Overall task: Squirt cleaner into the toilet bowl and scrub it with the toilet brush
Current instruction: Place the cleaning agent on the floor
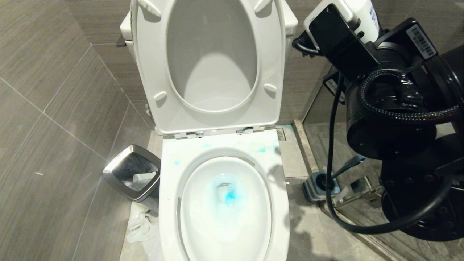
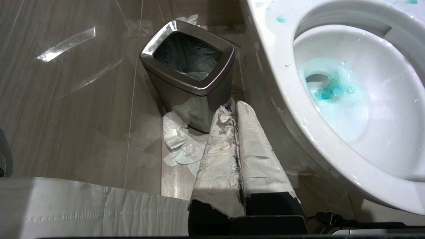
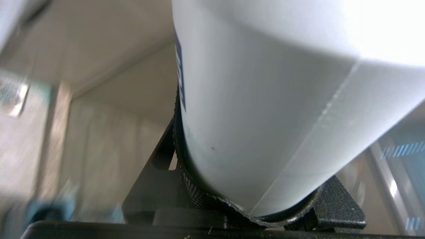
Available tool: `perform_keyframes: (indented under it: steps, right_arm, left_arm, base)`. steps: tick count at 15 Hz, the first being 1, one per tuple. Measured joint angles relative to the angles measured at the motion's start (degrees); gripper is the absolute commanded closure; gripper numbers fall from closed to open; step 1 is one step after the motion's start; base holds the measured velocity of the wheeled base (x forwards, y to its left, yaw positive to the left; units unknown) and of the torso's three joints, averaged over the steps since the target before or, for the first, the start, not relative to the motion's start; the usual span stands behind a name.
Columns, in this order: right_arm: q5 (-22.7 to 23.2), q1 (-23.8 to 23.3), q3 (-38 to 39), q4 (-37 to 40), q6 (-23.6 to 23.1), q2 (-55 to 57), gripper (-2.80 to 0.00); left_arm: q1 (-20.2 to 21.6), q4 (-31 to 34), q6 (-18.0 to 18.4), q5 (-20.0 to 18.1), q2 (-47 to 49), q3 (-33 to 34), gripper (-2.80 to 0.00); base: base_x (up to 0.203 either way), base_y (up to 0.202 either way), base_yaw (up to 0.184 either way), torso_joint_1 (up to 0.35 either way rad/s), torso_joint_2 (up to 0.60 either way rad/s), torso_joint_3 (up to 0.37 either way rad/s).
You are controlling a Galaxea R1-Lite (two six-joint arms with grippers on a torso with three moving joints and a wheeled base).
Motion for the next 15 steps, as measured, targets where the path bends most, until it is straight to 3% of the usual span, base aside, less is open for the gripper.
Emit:
perform_keyframes:
  steps: [2, 4, 8, 12, 15]
  right_arm:
    - [7.9, -1.7, 1.1, 2.1, 0.5, 0.2, 0.0]
    - [13.8, -3.1, 1.6, 9.0, 4.8, 0.1, 0.0]
    - [22.4, -7.6, -0.6, 32.5, 16.5, -4.2, 0.0]
    - [24.5, -15.6, -5.6, 57.4, 39.3, -10.0, 0.0]
    - [33.7, -22.8, -10.2, 73.1, 59.3, -12.4, 0.0]
  left_arm:
    - [0.0, 0.0, 0.0, 0.0, 0.0, 0.0, 0.0]
    - [0.0, 0.0, 0.0, 0.0, 0.0, 0.0, 0.0]
    - [0.0, 0.0, 0.0, 0.0, 0.0, 0.0, 0.0]
    - [0.0, 0.0, 0.0, 0.0, 0.0, 0.0, 0.0]
    - [0.0, 0.0, 0.0, 0.0, 0.0, 0.0, 0.0]
  base:
    - [0.0, 0.0, 0.0, 0.0, 0.0, 0.0]
    - [0.0, 0.0, 0.0, 0.0, 0.0, 0.0]
    - [0.0, 0.0, 0.0, 0.0, 0.0, 0.0]
    - [0.0, 0.0, 0.0, 0.0, 0.0, 0.0]
    - [0.0, 0.0, 0.0, 0.0, 0.0, 0.0]
